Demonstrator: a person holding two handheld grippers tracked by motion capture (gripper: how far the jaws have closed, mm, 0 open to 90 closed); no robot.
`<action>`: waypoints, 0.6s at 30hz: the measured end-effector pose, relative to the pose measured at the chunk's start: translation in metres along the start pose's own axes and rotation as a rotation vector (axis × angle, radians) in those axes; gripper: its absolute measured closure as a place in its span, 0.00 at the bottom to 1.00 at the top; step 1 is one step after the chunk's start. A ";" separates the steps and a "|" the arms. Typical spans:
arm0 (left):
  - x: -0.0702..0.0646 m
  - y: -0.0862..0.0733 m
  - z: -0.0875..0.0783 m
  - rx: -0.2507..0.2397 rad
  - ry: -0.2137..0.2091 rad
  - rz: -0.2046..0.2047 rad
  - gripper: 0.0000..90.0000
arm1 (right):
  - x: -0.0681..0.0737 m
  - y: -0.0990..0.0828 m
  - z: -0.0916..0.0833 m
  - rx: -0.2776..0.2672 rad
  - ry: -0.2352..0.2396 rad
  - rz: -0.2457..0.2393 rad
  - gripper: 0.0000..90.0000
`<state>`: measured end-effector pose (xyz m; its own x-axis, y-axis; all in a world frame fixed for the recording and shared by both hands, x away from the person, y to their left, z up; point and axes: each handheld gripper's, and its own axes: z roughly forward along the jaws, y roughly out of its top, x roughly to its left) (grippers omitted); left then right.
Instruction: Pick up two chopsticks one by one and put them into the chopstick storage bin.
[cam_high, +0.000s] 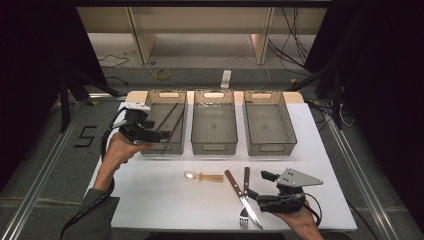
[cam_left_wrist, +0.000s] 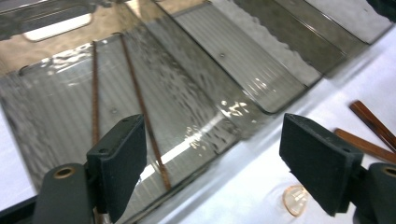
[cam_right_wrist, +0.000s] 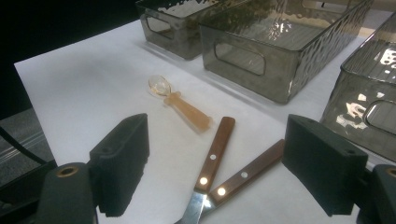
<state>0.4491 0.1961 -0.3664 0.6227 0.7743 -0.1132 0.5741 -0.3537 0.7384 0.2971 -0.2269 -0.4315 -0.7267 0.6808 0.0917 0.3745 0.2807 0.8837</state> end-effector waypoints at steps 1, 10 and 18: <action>-0.003 0.000 0.001 0.004 -0.002 0.015 0.24 | 0.000 0.000 0.000 -0.003 0.001 -0.001 0.26; -0.027 0.000 0.008 0.048 -0.022 0.109 0.22 | 0.000 0.000 -0.001 -0.005 -0.002 0.000 0.26; -0.042 0.001 0.017 0.079 -0.040 0.161 0.18 | 0.000 0.000 -0.002 -0.009 -0.001 0.000 0.26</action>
<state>0.4322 0.1544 -0.3723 0.7296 0.6833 -0.0257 0.5043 -0.5124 0.6951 0.2962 -0.2282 -0.4304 -0.7262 0.6813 0.0916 0.3697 0.2748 0.8876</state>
